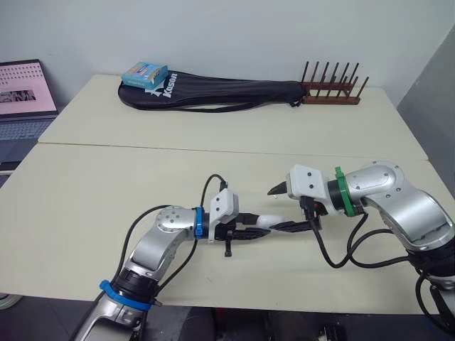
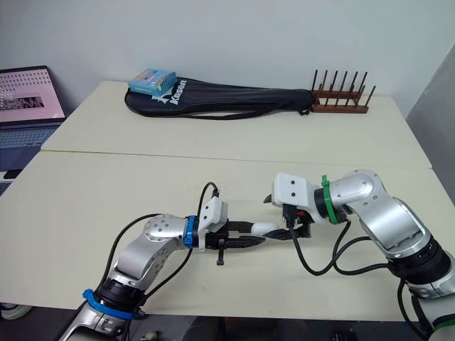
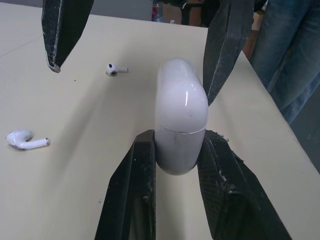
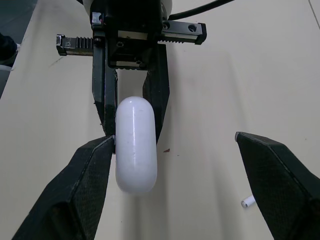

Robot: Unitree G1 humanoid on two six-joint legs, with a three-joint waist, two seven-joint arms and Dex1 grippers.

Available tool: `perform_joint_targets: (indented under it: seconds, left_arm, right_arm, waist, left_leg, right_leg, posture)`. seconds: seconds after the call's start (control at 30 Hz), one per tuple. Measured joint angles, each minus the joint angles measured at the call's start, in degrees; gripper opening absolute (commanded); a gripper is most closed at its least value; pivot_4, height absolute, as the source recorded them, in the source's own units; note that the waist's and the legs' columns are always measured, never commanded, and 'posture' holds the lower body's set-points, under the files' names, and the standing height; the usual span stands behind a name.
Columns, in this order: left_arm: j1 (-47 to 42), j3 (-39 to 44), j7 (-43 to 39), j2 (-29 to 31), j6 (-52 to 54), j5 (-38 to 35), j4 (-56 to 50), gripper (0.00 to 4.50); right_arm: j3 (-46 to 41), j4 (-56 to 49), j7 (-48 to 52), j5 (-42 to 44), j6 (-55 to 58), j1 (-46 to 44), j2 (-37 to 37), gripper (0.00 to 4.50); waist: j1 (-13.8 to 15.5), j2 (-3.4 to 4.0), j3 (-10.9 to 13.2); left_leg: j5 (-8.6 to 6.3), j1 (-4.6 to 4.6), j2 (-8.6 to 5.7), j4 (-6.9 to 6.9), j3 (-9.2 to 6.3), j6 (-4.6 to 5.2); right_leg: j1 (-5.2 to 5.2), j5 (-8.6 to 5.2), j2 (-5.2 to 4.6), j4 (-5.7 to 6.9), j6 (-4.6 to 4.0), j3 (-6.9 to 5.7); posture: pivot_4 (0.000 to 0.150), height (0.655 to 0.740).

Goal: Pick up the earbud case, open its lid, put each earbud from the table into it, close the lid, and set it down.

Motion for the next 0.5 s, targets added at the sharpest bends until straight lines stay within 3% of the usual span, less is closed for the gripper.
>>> perform_joint_targets:
  seconds: [0.4, 0.5]
  left_arm:
    - [0.01, -1.24, -1.23, -0.03, -1.12, 0.29, 0.52, 0.79]
    - [0.53, -0.58, -0.14, -0.18, -1.18, 0.12, 0.55, 0.79]
  right_arm:
    - [-5.53, 0.23, 0.11, 2.45, 1.84, -0.17, -2.43, 4.01]
    - [-9.62, -1.20, 0.81, 4.46, 0.87, 3.29, -5.00, 4.01]
  waist:
    - [0.01, 0.00, 0.00]
    - [0.04, 0.00, 0.00]
  left_leg:
    - [0.00, 0.00, 0.00, 0.00, -0.01, 0.00]
    - [0.00, -0.01, 0.00, -0.01, -0.01, 0.01]
  right_leg:
    - [0.00, 0.00, 0.00, 0.01, 0.00, 0.00]
    - [0.00, 0.00, 0.00, -0.02, 0.00, 0.00]
  posture:
    - [0.150, 0.6871]
    - [0.150, 0.6871]
